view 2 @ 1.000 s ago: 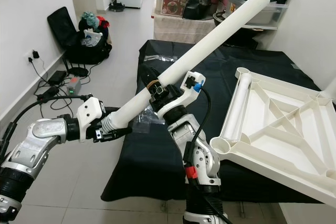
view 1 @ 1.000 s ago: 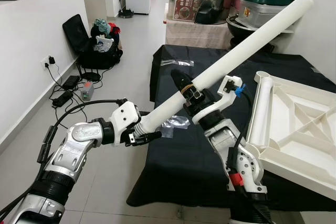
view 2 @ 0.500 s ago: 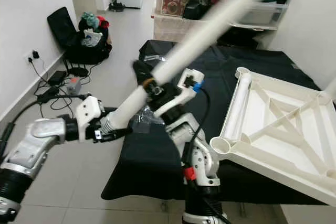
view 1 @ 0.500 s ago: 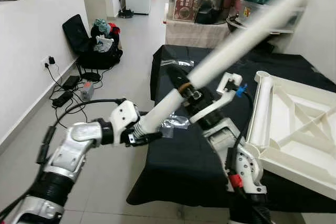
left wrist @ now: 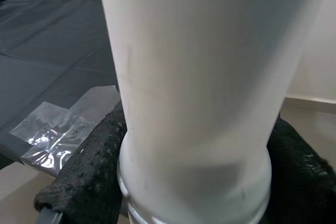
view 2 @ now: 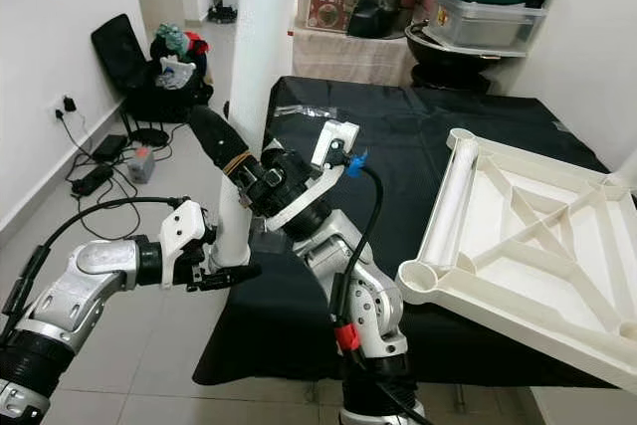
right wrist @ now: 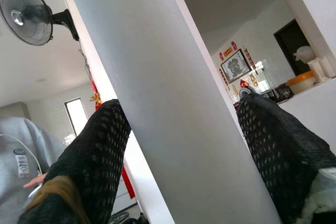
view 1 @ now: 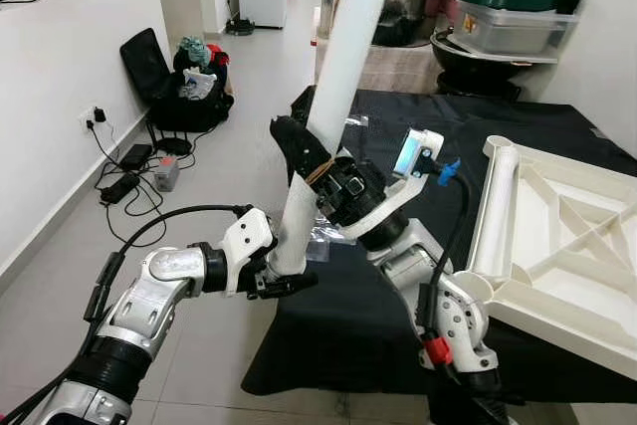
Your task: Building children table
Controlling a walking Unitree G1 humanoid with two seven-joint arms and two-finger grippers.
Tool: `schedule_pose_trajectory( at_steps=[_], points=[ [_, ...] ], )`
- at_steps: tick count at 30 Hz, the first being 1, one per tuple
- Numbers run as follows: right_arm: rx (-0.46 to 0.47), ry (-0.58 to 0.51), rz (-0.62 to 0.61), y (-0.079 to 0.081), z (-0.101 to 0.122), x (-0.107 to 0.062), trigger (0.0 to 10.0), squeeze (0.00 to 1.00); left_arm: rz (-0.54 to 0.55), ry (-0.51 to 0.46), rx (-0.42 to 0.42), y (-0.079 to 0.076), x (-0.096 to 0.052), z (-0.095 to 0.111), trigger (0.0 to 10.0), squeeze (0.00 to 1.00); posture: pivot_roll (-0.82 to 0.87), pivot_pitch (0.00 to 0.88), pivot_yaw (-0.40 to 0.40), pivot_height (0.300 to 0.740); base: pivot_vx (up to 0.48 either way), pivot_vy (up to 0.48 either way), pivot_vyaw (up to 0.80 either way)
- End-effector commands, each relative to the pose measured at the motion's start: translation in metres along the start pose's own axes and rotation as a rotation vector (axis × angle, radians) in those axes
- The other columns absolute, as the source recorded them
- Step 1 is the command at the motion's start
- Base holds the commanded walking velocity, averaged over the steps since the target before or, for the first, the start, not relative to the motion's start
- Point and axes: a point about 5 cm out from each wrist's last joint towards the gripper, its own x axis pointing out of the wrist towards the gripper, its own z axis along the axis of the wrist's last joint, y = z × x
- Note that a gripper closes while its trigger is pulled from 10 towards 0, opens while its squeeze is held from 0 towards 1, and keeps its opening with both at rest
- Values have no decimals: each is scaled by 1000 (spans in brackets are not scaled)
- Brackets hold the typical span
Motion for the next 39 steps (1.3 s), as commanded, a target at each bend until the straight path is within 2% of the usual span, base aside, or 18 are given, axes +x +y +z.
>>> schedule_pose_trajectory(
  at_steps=[1,5,6,7,8,9,10,11,12,13,20,24,29,32,33,36,37,39],
  points=[
    [-5,1,60,9,1,9,10000,0,-45,20,20,-4,3,0,10000,0,90,0,-61,740,0,0,0],
    [-48,65,35,3,-8,7,10000,0,-43,28,31,-2,0,2,10000,0,93,0,-62,740,0,0,0],
    [-97,127,11,-2,-14,3,8314,0,-49,40,44,-2,-2,2,10000,0,92,0,-62,740,0,0,0],
    [-148,182,-6,-7,-19,-1,7961,0,-57,50,53,-2,-3,1,10000,0,92,0,-62,740,0,0,0],
    [-183,224,-19,-11,-23,-4,4784,0,-64,56,59,-2,-4,1,10000,0,91,0,-60,740,0,0,0],
    [-207,249,-32,-14,-26,-7,4784,0,-70,60,62,-3,-5,1,10000,0,91,0,-60,740,0,0,0],
    [-222,264,-47,-18,-27,-9,2863,0,-78,64,65,-3,-5,2,10000,0,92,0,-60,740,0,0,0],
    [-232,273,-60,-21,-28,-11,1490,0,-84,68,69,-3,-6,2,10000,0,92,0,-60,740,0,0,0],
    [-238,278,-67,-22,-28,-12,1490,0,-87,70,71,-3,-6,2,10000,0,92,0,-60,740,0,0,0],
    [-247,285,-72,-24,-28,-14,0,0,-92,72,72,-3,-7,2,10000,0,92,0,-60,740,0,0,0],
    [-274,297,-110,-31,-28,-18,0,0,-117,84,79,-3,-10,3,10000,0,94,0,-57,740,0,0,0],
    [-271,224,-139,-34,-22,-15,0,0,-139,91,72,-7,-10,1,10000,0,92,0,-53,740,0,0,0],
    [-278,203,-137,-34,-19,-14,0,0,-150,94,66,-9,-10,0,10000,0,92,0,-53,740,0,0,0],
    [-272,143,-156,-36,-12,-13,0,0,-160,65,44,-10,-10,2,10000,0,92,0,-54,740,0,0,0],
    [-268,118,-163,-36,-8,-12,0,0,-157,39,31,-10,-10,4,10000,1000,92,0,-54,740,0,0,0],
    [-265,94,-170,-37,-5,-12,0,0,-113,-62,-18,-2,-11,14,10000,1000,87,0,-52,740,0,0,0],
    [-265,94,-170,-37,-5,-12,0,0,-113,-62,-18,-2,-11,14,10000,1000,87,0,-52,740,0,0,0],
    [-286,103,-195,-40,-5,-14,0,0,-49,-139,-36,8,-12,24,10000,1000,90,0,-54,740,0,0,0]
  ],
)
